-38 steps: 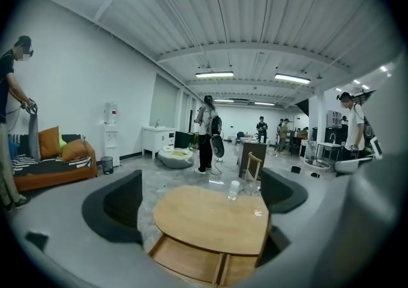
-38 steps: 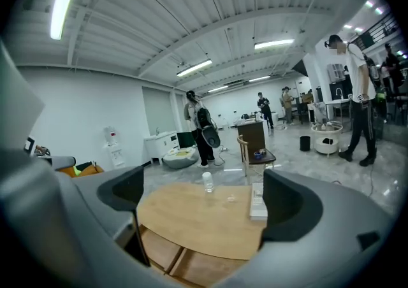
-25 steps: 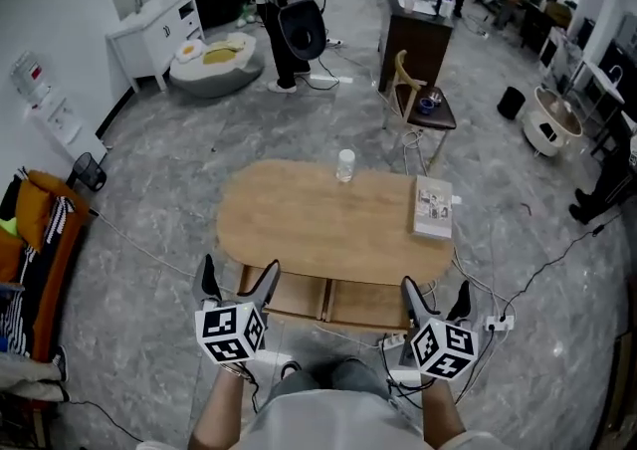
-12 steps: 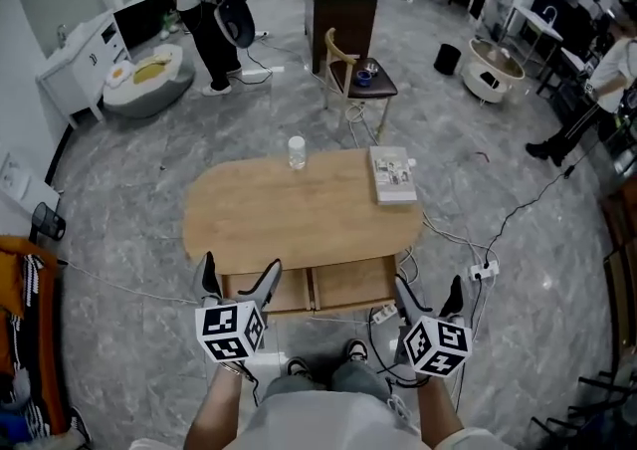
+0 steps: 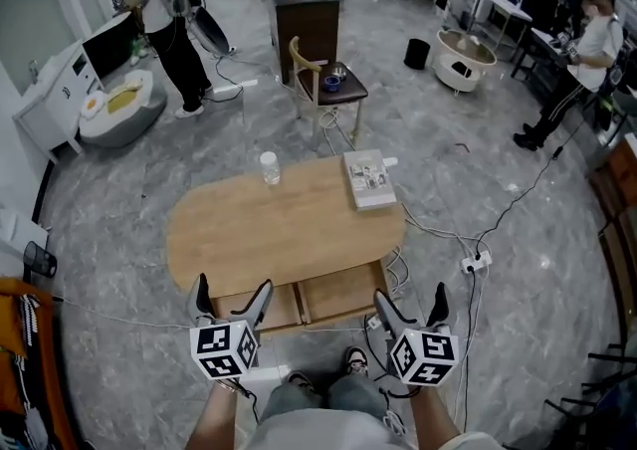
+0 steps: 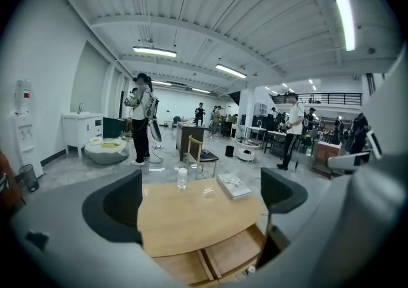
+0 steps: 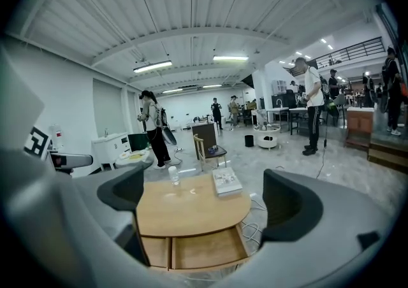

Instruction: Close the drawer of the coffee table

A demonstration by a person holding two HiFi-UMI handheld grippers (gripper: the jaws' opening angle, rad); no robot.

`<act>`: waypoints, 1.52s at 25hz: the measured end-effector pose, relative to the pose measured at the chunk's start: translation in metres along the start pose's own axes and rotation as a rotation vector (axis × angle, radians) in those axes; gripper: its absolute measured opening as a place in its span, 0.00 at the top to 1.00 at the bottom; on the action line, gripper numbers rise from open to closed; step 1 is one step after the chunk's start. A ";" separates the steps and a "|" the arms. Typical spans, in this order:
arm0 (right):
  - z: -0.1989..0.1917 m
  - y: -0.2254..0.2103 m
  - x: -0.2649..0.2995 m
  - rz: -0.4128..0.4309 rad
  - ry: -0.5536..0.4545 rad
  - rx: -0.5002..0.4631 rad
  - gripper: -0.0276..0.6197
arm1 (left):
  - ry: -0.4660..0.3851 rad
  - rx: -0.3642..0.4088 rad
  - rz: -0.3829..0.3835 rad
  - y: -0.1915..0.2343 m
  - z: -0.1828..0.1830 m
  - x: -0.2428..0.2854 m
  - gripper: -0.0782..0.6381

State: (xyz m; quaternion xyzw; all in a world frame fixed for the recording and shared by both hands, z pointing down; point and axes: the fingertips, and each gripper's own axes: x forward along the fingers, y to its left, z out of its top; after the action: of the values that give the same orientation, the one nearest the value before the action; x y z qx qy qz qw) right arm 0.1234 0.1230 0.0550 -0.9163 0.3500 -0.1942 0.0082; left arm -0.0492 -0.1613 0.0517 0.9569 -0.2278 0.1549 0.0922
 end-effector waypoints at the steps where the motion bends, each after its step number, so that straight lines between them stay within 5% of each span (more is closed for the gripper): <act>1: -0.006 -0.002 -0.001 -0.003 0.008 0.004 0.05 | 0.015 0.005 -0.005 -0.001 -0.006 0.002 0.09; 7: -0.060 -0.016 0.001 0.001 0.035 0.034 0.05 | 0.093 0.047 -0.005 -0.010 -0.064 0.016 0.09; 24: -0.301 -0.029 0.047 0.049 0.280 0.006 0.05 | 0.309 0.053 -0.035 -0.011 -0.265 0.067 0.09; 29: -0.329 -0.038 0.049 0.073 0.334 0.044 0.05 | 0.353 0.049 -0.014 -0.018 -0.283 0.069 0.09; 38: -0.322 -0.068 0.046 0.031 0.340 0.053 0.05 | 0.388 0.060 -0.036 -0.038 -0.270 0.073 0.09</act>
State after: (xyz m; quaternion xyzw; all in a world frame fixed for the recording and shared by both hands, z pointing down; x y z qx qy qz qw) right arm 0.0817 0.1841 0.3795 -0.8643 0.3551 -0.3555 -0.0239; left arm -0.0385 -0.0913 0.3250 0.9153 -0.1841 0.3414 0.1083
